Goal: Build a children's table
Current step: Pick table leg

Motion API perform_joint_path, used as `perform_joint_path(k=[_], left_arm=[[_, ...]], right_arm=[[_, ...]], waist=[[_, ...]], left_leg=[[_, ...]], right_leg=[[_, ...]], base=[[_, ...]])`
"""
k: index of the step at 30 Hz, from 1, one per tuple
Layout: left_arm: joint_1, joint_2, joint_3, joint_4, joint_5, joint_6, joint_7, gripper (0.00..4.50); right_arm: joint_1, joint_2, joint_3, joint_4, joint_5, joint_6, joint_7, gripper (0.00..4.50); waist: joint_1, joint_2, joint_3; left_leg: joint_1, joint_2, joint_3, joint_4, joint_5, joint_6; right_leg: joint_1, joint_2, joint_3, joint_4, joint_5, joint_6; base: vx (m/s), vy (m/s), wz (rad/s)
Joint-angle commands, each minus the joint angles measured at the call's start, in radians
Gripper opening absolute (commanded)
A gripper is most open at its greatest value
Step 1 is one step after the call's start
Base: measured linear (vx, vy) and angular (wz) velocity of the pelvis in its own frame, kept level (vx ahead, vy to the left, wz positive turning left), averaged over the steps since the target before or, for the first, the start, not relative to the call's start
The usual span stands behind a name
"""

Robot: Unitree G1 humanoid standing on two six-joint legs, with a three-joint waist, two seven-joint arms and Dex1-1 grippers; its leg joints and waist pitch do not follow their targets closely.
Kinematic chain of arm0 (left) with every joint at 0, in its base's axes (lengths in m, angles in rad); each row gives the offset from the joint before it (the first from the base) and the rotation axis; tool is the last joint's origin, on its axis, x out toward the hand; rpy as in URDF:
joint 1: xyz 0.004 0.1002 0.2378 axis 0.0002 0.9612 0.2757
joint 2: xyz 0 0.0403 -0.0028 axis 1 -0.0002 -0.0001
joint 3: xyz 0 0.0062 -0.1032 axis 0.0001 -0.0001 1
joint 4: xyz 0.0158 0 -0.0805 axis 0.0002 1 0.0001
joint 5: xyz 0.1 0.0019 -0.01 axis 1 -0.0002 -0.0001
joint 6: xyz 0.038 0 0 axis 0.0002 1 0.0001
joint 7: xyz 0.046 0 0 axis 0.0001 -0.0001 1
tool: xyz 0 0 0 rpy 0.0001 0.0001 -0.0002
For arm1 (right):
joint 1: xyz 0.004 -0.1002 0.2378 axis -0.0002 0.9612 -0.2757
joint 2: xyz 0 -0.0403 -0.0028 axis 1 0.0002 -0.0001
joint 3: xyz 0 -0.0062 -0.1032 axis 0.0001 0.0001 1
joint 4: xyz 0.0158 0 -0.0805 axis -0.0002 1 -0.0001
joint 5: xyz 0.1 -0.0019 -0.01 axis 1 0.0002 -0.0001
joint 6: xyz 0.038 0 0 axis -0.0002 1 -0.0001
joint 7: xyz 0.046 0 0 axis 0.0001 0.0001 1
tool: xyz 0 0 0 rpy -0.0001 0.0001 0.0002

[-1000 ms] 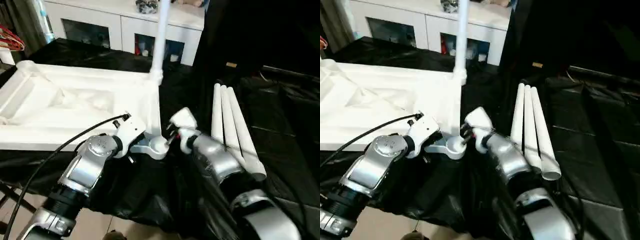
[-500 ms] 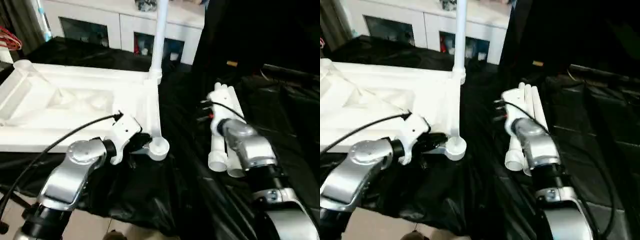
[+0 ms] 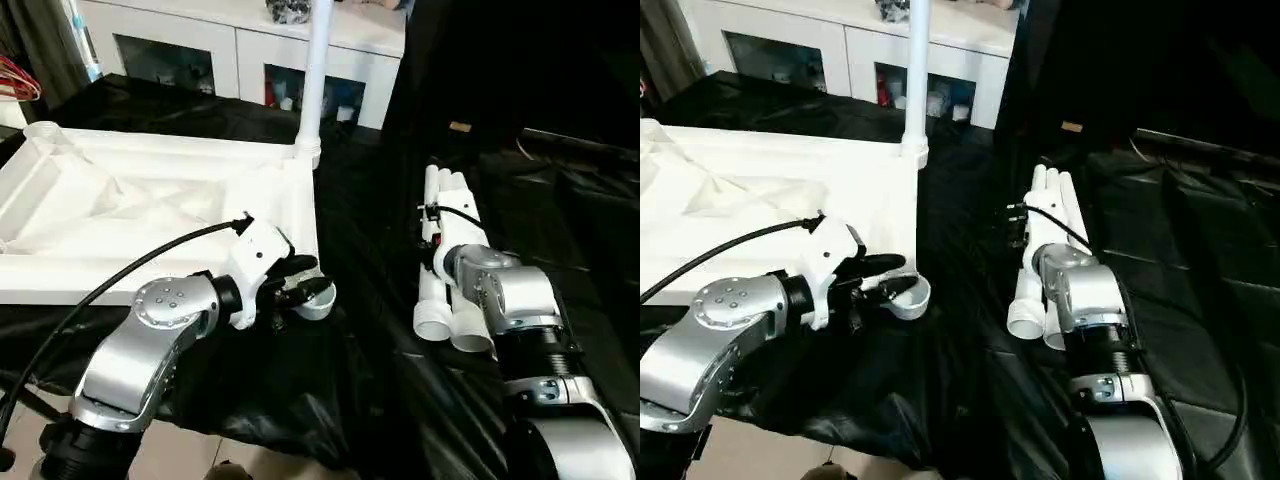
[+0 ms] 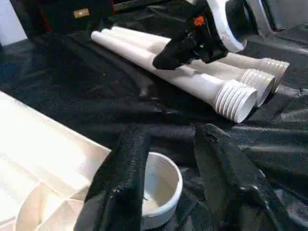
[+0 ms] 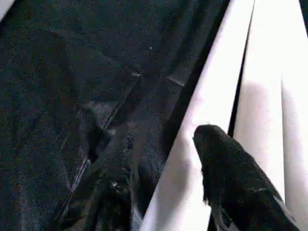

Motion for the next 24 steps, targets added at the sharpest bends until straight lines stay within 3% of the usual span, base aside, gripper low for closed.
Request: perform_joint_path(k=[1,6,9,11,24], left_arm=[[0.009,0.008,-0.017,-0.04,-0.019,0.024,-0.004,2.17],[0.014,0.017,-0.028,-0.05,-0.017,0.031,0.002,2.6],[0.014,0.025,-0.04,-0.048,0.002,0.026,0.013,2.64],[0.014,0.032,-0.045,-0.049,0.001,0.028,0.013,2.94],[0.012,0.046,-0.061,-0.049,-0.006,0.027,0.02,2.94]], right_arm=[[-0.005,-0.002,-0.024,-0.034,-0.003,0.036,-0.021,2.33],[0.0,-0.003,-0.023,-0.032,-0.004,0.042,-0.042,2.82],[0.001,-0.003,-0.022,-0.022,-0.003,0.058,-0.052,2.92],[0.0,-0.002,-0.025,-0.014,0.001,0.073,-0.054,2.97],[0.008,0.018,-0.05,0.031,0.052,0.171,-0.034,2.97]], waist=[[-0.006,0.01,-0.062],[-0.006,0.011,-0.062],[-0.005,0.01,-0.062],[-0.006,0.011,-0.062],[-0.007,0.009,-0.06]], left_leg=[[0.009,0.024,-0.003,-0.06,-0.136,-0.056],[0.008,0.023,-0.003,-0.06,-0.132,-0.06],[0.009,0.023,-0.003,-0.06,-0.13,-0.061],[0.009,0.023,-0.004,-0.06,-0.13,-0.063],[0.01,0.022,-0.005,-0.061,-0.173,-0.07]], right_leg=[[0.048,-0.071,0.053,-0.064,-0.147,-0.074],[0.048,-0.07,0.053,-0.062,-0.137,-0.074],[0.048,-0.069,0.052,-0.062,-0.138,-0.068],[0.048,-0.07,0.052,-0.062,-0.138,-0.067],[0.046,-0.071,0.053,-0.068,-0.206,-0.062]], base=[[0.0,0.0,0.0],[0.0,0.0,0.0],[0.0,0.0,0.0],[0.0,0.0,0.0],[0.0,0.0,0.0]])
